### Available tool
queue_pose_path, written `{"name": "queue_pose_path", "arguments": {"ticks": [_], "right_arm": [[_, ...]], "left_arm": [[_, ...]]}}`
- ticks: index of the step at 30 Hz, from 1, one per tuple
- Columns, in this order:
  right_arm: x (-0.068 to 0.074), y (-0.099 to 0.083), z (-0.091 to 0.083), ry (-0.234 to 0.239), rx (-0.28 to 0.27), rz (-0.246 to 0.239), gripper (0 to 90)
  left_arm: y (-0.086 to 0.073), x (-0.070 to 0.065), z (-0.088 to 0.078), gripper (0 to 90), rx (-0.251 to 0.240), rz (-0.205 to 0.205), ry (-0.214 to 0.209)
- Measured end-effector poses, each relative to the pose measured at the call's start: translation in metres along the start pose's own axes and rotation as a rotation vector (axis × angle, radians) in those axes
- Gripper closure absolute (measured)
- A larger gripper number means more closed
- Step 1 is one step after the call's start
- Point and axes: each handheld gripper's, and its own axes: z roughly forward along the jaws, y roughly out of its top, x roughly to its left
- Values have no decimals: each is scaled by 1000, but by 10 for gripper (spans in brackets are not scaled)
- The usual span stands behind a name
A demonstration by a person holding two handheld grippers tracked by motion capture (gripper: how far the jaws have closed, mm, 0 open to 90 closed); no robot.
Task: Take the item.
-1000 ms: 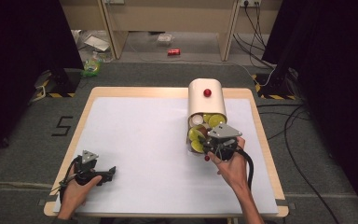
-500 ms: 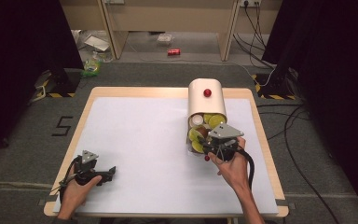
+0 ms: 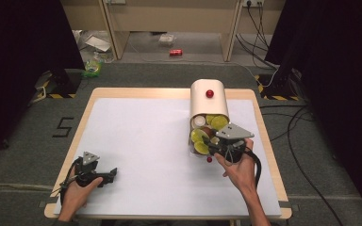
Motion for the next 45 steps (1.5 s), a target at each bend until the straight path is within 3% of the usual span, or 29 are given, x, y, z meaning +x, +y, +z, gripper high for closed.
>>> {"name": "queue_pose_path", "arguments": {"ticks": [17,33,40,45], "right_arm": [[-10,-5,-27,-7,-45,30,582],[-36,-31,-72,-71,-78,105,582],[-43,-40,-81,-96,-72,121,582],[-49,-56,-80,-112,-30,143,582]], "left_arm": [[0,0,0,0,2,2,0],[0,0,0,0,2,2,0],[0,0,0,0,0,0,1],[0,0,0,0,1,0,0]]}}
